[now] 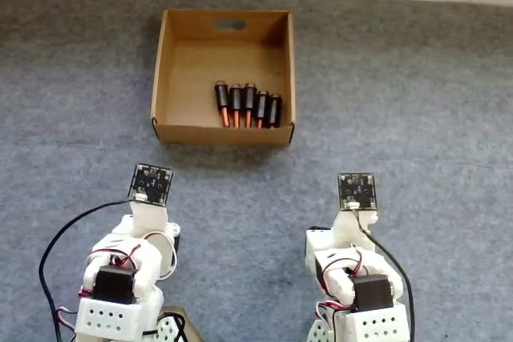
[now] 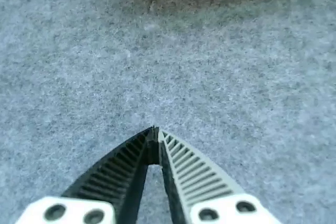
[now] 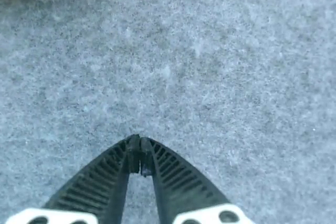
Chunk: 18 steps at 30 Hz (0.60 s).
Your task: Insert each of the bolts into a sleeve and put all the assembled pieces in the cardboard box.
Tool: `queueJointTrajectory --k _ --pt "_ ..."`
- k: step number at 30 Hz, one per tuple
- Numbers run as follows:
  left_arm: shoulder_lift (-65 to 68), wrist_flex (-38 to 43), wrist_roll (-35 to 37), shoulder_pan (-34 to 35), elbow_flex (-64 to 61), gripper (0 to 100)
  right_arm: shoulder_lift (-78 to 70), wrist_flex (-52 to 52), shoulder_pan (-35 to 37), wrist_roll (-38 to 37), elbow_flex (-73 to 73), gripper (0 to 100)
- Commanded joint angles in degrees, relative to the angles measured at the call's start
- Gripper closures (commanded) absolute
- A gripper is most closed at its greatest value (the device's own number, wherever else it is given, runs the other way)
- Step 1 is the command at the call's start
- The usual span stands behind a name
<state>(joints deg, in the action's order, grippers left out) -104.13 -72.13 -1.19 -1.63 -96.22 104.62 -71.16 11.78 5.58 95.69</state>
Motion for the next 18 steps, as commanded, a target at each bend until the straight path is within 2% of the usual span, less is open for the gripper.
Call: queueJointTrajectory --k 1,7,13,18 --pt "-0.22 -0.26 -0.35 -1.19 -1.01 99 0.31 -0.22 -0.66 -0.44 7.52 98.9" --pt "-0.31 -0.26 -0.35 -0.31 -1.01 99 0.31 -0.22 -0.66 -0.44 7.52 98.9" --pt "-0.31 -0.26 -0.35 9.54 -1.01 99 0.31 -0.22 -0.66 -0.44 7.52 98.9" --pt "-0.40 -0.26 -0.35 8.84 -1.01 99 0.31 -0.22 -0.57 -0.70 7.52 98.9"
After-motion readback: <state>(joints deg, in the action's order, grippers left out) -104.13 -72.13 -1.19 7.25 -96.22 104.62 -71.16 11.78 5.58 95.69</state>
